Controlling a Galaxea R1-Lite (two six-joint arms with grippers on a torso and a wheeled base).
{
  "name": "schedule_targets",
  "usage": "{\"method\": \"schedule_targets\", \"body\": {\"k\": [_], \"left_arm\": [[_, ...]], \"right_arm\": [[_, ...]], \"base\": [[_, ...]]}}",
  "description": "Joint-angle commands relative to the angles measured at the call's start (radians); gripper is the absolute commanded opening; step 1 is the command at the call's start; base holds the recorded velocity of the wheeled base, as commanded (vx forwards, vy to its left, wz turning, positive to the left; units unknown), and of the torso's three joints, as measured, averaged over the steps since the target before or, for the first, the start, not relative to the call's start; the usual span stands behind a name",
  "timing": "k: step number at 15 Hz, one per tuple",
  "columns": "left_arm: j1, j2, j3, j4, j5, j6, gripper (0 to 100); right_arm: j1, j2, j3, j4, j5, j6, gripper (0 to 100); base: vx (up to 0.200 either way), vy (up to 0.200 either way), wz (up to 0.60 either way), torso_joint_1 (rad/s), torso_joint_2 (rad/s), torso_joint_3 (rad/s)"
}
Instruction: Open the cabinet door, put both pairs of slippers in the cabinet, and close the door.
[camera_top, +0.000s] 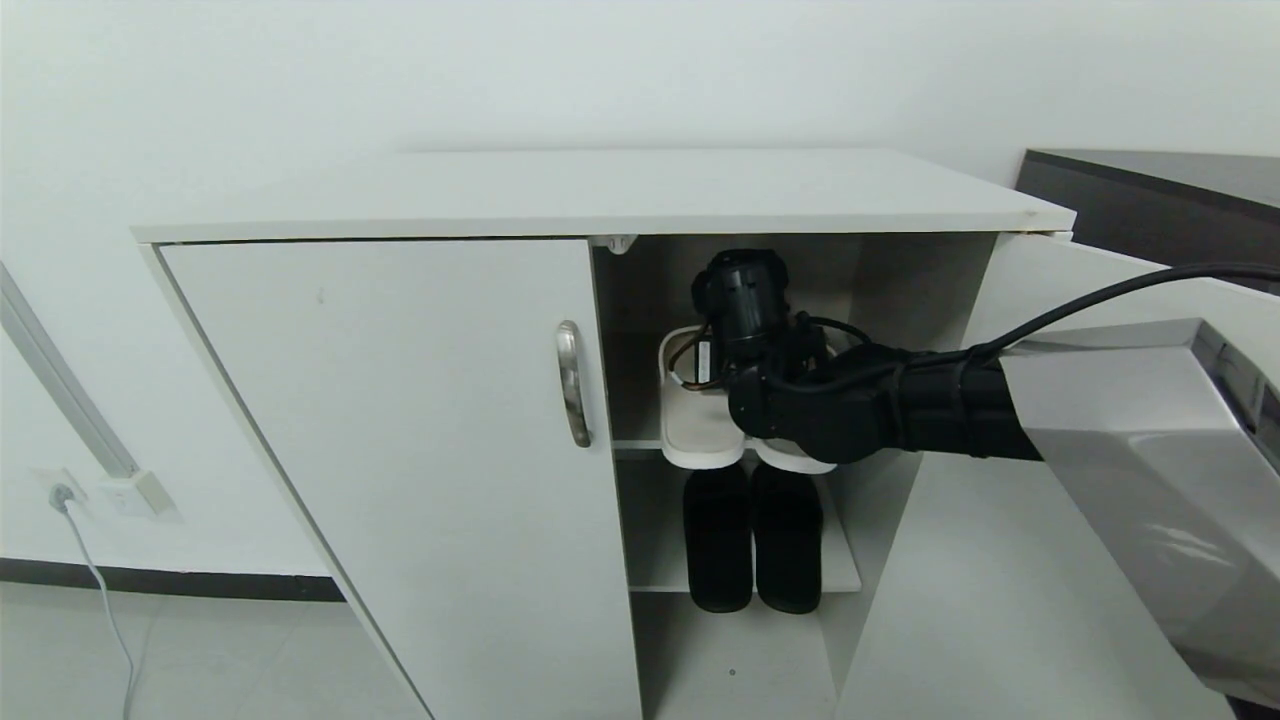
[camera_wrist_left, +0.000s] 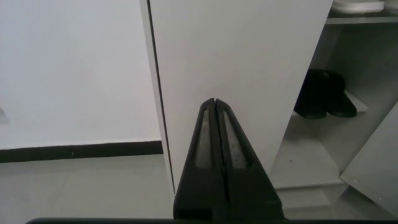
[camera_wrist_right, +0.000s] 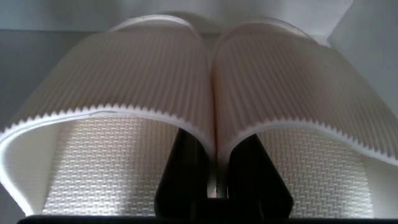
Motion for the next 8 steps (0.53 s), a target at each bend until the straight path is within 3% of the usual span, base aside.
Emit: {"method": "schedule_targets", "body": {"k": [1,8], "left_arm": [[0.0,0.001,0.001,0.0,0.0,0.0,0],[0.0,0.001,-0.001,0.0,0.0,0.0,0]], "right_arm": [[-0.011,0.033,-0.032,-0.002,0.0,0.0,0],[-0.038,0.059,-0.052,0.003,0.0,0.0,0]], "base": [[0.0,0.0,0.0,0.0,0.0,0.0],[0.0,0.0,0.0,0.0,0.0,0.0]]}}
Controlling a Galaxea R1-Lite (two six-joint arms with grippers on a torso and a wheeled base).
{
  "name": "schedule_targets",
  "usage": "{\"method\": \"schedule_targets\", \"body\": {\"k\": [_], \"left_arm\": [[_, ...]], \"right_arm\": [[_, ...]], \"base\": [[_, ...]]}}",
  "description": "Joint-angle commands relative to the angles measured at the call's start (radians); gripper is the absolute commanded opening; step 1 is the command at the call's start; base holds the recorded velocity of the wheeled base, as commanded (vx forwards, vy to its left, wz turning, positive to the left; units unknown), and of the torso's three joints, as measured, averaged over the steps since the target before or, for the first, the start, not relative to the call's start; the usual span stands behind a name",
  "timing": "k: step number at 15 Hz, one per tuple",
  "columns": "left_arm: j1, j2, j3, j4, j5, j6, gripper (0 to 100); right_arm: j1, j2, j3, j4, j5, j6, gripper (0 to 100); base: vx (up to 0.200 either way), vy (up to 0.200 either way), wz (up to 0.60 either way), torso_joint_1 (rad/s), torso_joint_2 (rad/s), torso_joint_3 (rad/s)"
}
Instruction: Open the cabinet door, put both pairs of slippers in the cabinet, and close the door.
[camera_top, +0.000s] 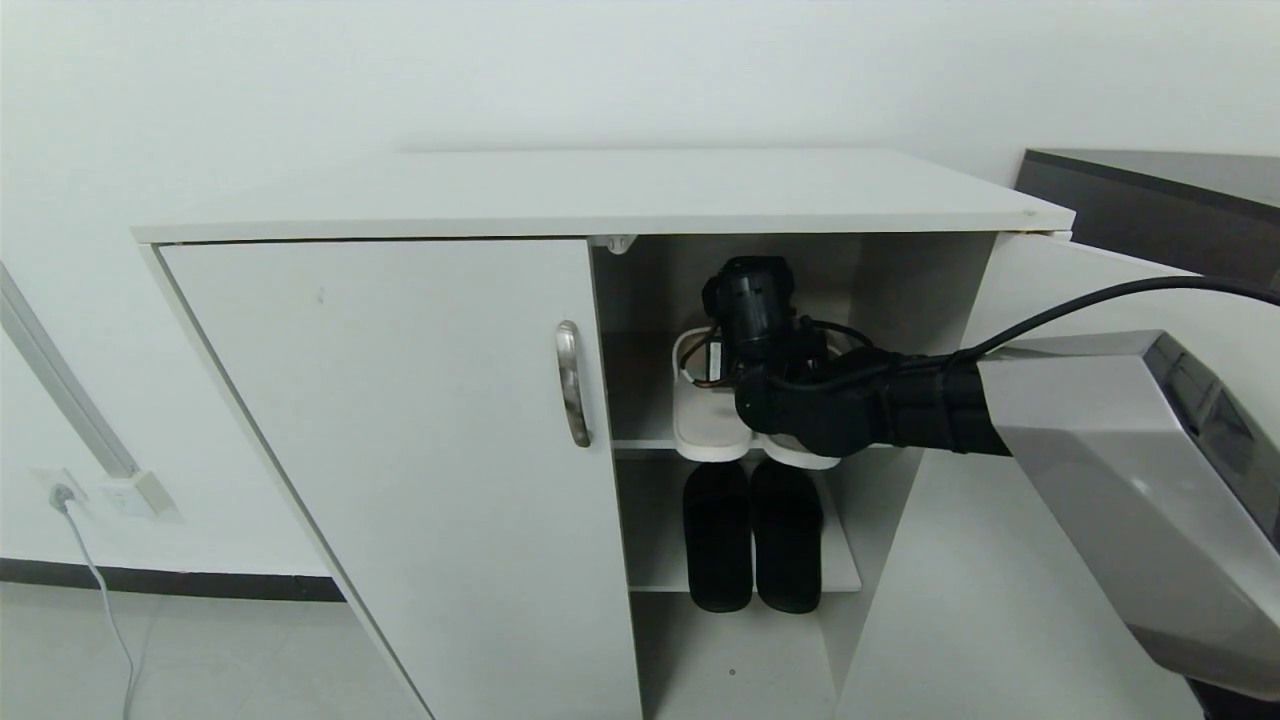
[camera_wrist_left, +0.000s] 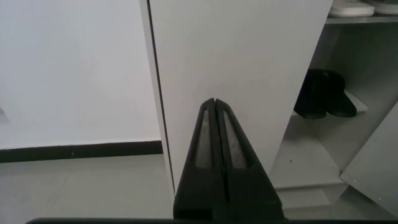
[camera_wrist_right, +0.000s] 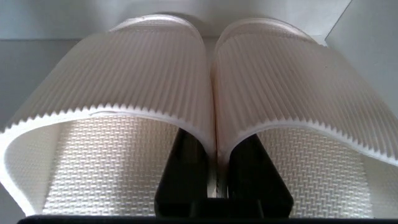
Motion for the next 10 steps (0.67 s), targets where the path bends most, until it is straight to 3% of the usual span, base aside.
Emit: {"method": "schedule_targets", "body": {"k": [1,3,4,10], "left_arm": [[0.0,0.001,0.001,0.0,-0.001,0.0,0],[0.0,0.001,0.0,0.0,0.0,0.0,0],[0.0,0.001,0.001,0.0,-0.001,0.0,0],[0.0,0.001,0.001,0.0,0.0,-0.002,0]], "right_arm": [[-0.003,0.006,0.0,-0.001,0.0,0.0,0],[-0.003,0.007,0.0,0.001,0.0,0.0,0],[-0.003,0.007,0.0,0.007,0.0,0.0,100],[0.002,0.001,-0.006,0.05,0.0,0.006,100]], "base": [[0.0,0.0,0.0,0.0,0.0,0.0],[0.0,0.0,0.0,0.0,0.0,0.0],[0.0,0.0,0.0,0.0,0.0,0.0],[0.0,0.0,0.0,0.0,0.0,0.0]]}}
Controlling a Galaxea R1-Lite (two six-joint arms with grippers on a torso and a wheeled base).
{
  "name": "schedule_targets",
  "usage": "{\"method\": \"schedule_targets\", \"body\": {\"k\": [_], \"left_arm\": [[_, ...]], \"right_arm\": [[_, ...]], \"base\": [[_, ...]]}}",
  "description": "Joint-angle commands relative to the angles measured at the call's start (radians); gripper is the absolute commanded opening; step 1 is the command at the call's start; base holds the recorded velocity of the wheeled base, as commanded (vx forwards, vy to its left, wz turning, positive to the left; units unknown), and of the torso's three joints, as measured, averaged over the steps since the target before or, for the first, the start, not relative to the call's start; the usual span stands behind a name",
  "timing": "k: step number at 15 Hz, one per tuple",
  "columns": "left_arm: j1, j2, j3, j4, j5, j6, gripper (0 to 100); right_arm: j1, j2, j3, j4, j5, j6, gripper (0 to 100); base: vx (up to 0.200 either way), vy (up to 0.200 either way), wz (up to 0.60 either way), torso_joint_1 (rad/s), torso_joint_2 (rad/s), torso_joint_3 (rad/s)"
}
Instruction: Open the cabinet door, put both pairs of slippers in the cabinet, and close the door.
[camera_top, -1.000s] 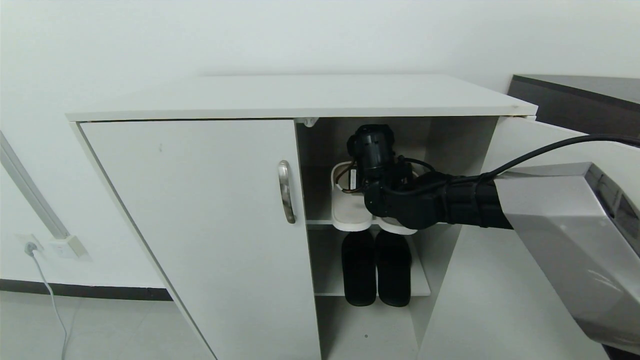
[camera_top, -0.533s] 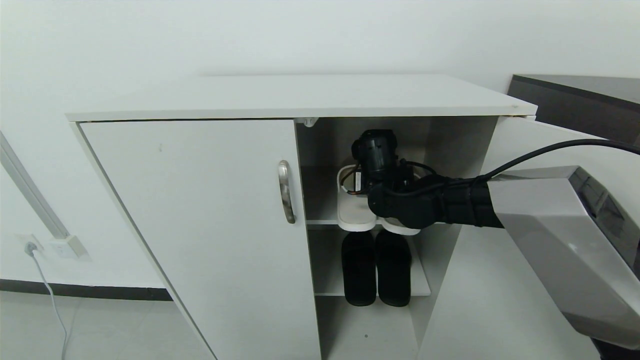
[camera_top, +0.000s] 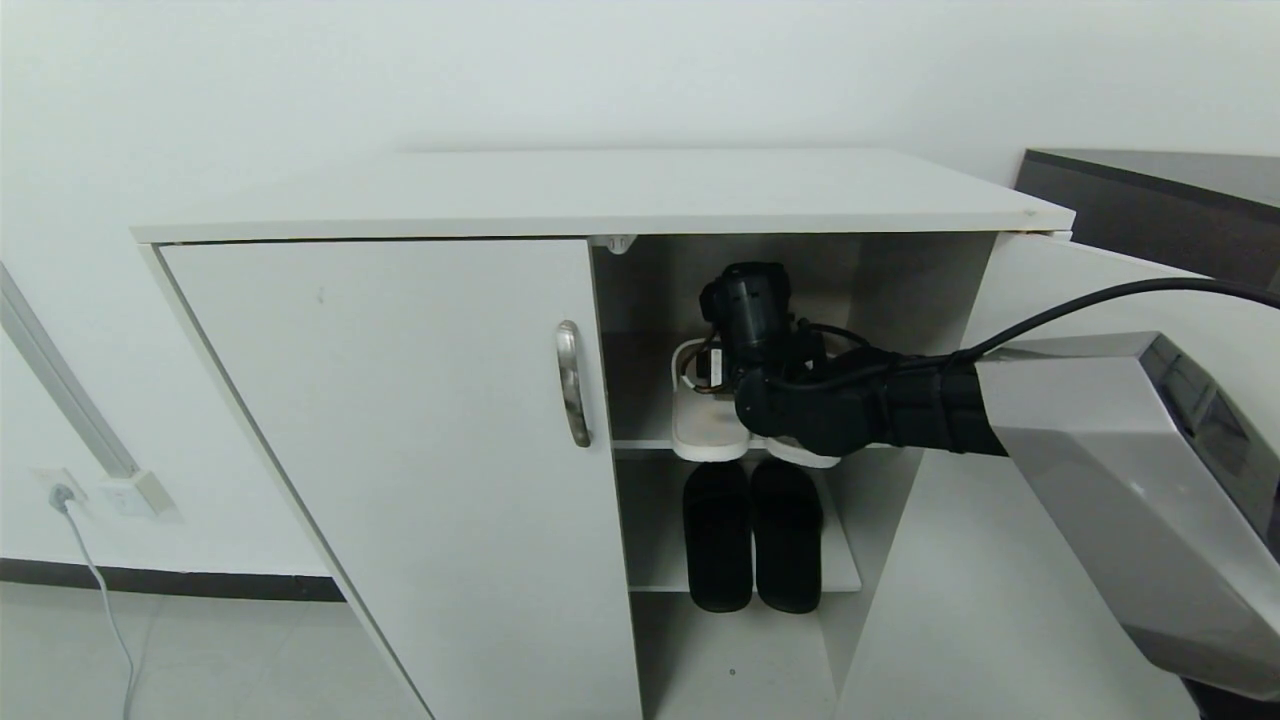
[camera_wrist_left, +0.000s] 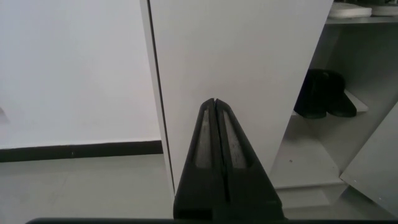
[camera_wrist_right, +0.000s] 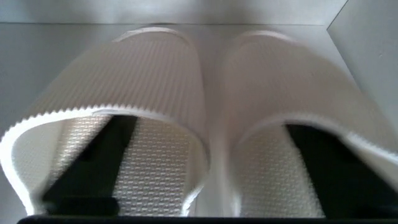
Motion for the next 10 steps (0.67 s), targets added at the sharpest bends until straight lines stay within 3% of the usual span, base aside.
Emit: {"method": "schedule_targets", "body": {"k": [1,4,10], "left_arm": [[0.0,0.001,0.0,0.0,0.0,0.0,0],[0.0,0.001,-0.001,0.0,0.0,-0.002,0],[0.0,0.001,-0.001,0.0,0.0,-0.002,0]], "right_arm": [[0.004,-0.01,0.013,0.0,0.0,0.001,100],[0.018,-0.054,0.073,-0.003,0.0,0.007,100],[0.083,-0.235,0.317,-0.021,0.0,0.061,100]], "base": [[0.0,0.0,0.0,0.0,0.0,0.0],[0.0,0.0,0.0,0.0,0.0,0.0],[0.0,0.0,0.0,0.0,0.0,0.0]]}}
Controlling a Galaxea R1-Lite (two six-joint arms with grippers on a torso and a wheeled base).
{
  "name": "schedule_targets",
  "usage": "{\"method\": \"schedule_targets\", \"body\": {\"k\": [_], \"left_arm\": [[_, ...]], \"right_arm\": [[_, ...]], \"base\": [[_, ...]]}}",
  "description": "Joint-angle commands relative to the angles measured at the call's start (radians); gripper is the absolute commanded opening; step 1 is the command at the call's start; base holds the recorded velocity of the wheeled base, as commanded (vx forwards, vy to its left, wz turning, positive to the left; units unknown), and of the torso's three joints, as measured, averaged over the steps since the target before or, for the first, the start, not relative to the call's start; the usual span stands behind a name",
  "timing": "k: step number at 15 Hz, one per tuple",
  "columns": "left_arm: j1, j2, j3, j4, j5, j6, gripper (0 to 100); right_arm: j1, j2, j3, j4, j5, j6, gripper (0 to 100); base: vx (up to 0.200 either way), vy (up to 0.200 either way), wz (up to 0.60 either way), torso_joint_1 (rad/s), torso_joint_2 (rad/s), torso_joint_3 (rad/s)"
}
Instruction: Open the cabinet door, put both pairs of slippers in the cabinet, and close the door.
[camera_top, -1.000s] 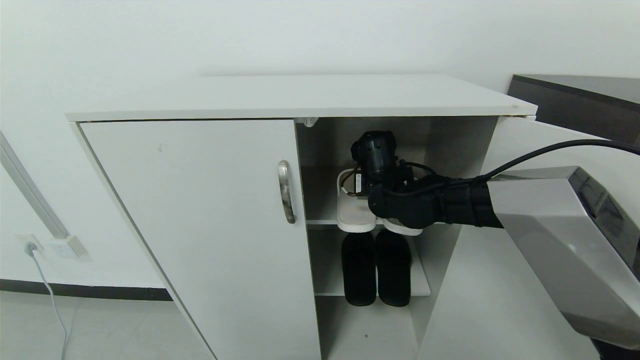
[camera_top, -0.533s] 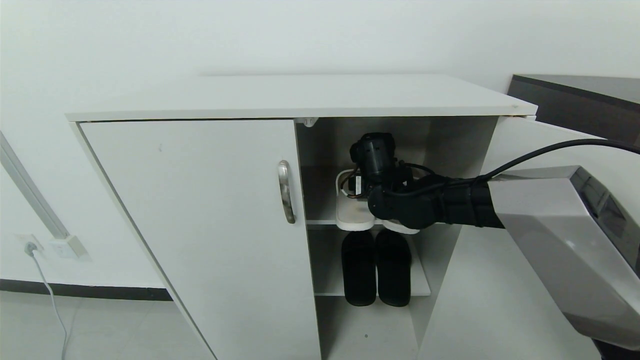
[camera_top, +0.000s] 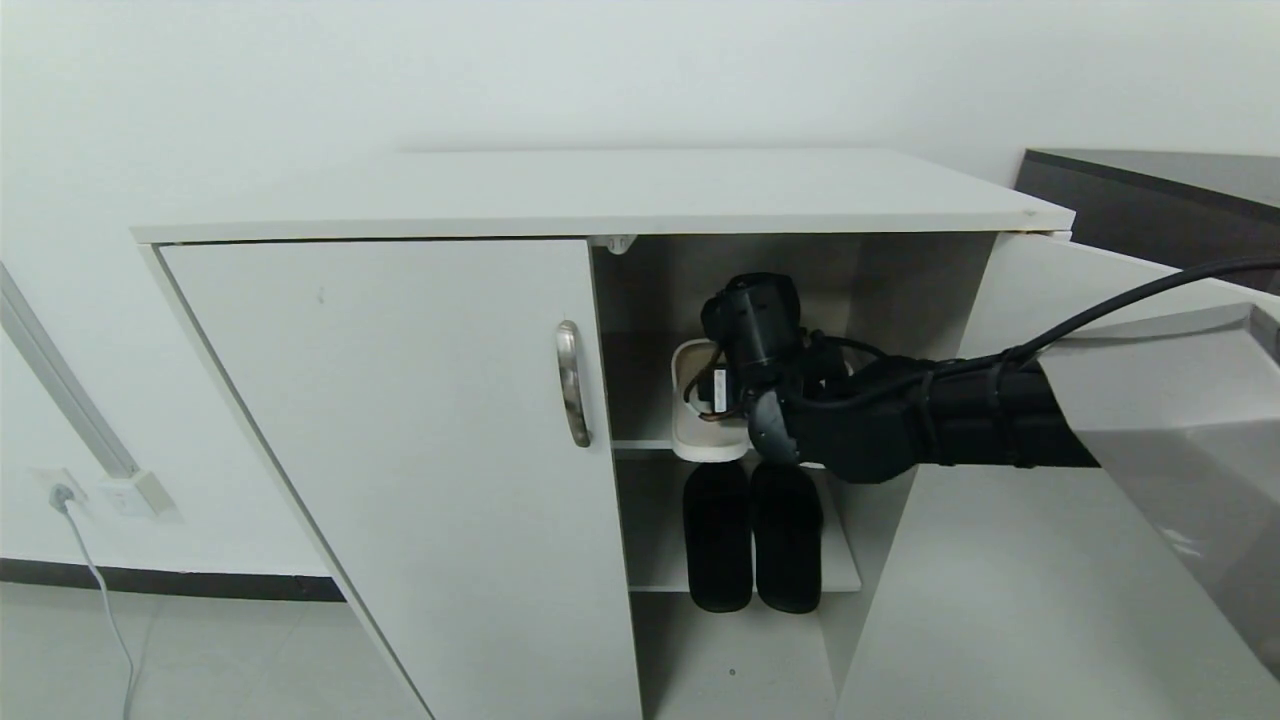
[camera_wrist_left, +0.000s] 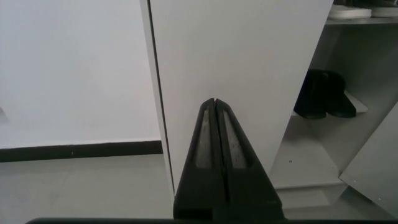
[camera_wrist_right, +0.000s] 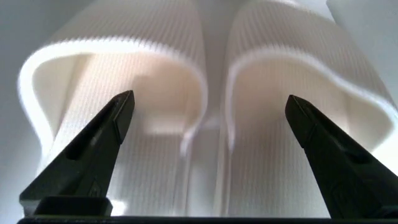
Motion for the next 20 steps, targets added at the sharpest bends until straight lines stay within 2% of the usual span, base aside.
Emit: {"method": "schedule_targets", "body": {"k": [1,7,9,12,13,17,20], "left_arm": [[0.0,0.001,0.0,0.0,0.0,0.0,0],[0.0,0.001,0.0,0.0,0.0,-0.002,0],[0.0,0.001,0.002,0.0,0.0,0.0,0],[0.0,0.001,0.002,0.0,0.0,0.0,0],[0.0,0.001,0.0,0.0,0.0,0.0,0],[0.0,0.001,0.0,0.0,-0.002,0.0,0],[0.0,0.001,0.002,0.0,-0.003,0.0,0]], "right_arm": [[0.042,-0.113,0.107,-0.005,0.0,0.023,100],[0.133,-0.277,0.399,-0.166,0.003,0.029,100],[0.168,-0.326,0.534,-0.28,0.051,0.024,100],[0.179,-0.357,0.655,-0.411,0.075,0.016,100],[0.183,-0.368,0.693,-0.445,0.097,0.003,0],[0.194,-0.38,0.771,-0.568,0.109,-0.039,0],[0.2,-0.378,0.782,-0.583,0.12,-0.054,0]], "base": [[0.0,0.0,0.0,0.0,0.0,0.0],[0.0,0.0,0.0,0.0,0.0,0.0],[0.0,0.0,0.0,0.0,0.0,0.0],[0.0,0.0,0.0,0.0,0.0,0.0],[0.0,0.0,0.0,0.0,0.0,0.0],[0.0,0.0,0.0,0.0,0.0,0.0],[0.0,0.0,0.0,0.0,0.0,0.0]]}}
